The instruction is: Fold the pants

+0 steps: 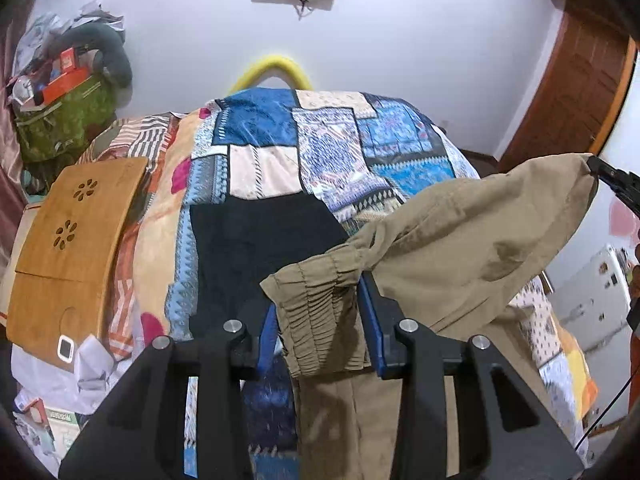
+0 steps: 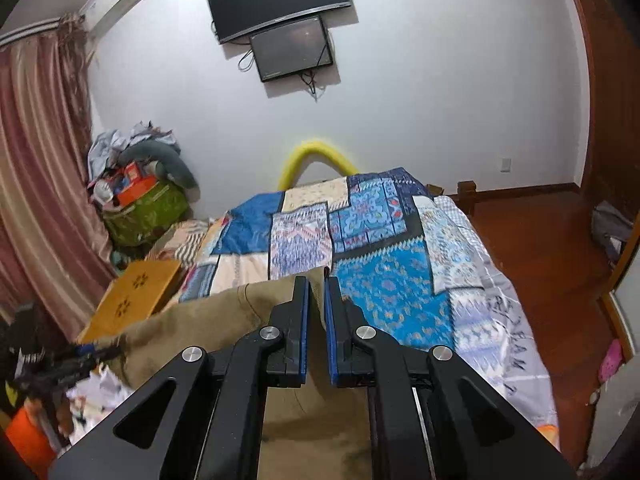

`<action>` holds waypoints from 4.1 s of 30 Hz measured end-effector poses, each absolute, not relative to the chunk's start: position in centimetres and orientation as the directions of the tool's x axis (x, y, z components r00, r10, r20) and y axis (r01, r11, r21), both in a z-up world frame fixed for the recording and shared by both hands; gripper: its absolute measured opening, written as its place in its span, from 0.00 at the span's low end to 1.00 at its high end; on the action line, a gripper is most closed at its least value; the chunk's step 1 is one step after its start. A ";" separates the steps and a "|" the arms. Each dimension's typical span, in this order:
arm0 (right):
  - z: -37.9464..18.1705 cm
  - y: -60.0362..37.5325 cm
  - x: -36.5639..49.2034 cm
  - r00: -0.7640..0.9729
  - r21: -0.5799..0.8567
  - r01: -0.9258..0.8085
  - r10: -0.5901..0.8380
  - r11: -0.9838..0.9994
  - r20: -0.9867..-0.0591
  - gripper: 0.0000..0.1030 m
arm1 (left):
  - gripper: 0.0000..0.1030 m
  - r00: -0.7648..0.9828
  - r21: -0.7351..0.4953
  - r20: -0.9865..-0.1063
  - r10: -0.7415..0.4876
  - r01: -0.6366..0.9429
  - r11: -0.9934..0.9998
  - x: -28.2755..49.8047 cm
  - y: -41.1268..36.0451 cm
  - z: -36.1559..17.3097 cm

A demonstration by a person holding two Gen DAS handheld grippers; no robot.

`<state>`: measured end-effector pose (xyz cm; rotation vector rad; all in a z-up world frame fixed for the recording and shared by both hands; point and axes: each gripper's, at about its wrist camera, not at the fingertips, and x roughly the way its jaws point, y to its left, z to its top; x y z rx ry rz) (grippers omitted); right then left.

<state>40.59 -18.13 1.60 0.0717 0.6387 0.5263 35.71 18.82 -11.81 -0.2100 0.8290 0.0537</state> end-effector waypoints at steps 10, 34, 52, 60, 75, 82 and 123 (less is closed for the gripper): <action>-2.9 -22.2 30.7 0.657 0.167 -0.449 0.451 0.878 -0.604 0.06 | 0.36 0.670 -0.200 -0.732 -0.121 -0.041 0.979 27.8 15.9 -13.3; -11.5 -24.7 17.3 0.583 0.126 -0.370 0.336 0.920 -0.740 0.20 | 0.60 0.653 -0.056 -0.757 0.005 -0.072 0.996 17.5 13.3 -16.2; -13.2 -12.5 16.7 0.461 0.054 -0.662 0.463 0.748 -0.757 0.58 | 0.80 0.590 0.171 -0.807 0.026 0.192 0.966 20.7 3.9 -20.2; -14.3 -9.5 18.3 0.454 -0.013 -0.700 0.431 0.714 -0.780 0.57 | 0.78 0.593 0.132 -0.805 -0.025 0.221 0.966 22.3 3.4 -18.9; -10.1 -11.0 17.4 0.510 0.011 -0.697 0.507 0.717 -0.695 0.06 | 0.16 0.647 0.190 -0.762 -0.017 0.249 0.950 21.2 2.6 -17.4; -11.9 -11.5 15.9 0.450 0.085 -0.690 0.518 0.719 -0.727 0.06 | 0.16 0.585 0.075 -0.806 -0.095 0.259 0.963 19.3 3.3 -19.2; -15.0 -19.5 15.4 0.474 0.192 -0.499 0.452 0.845 -0.756 0.29 | 0.70 0.567 -0.021 -0.823 0.029 -0.082 0.996 21.2 13.1 -22.6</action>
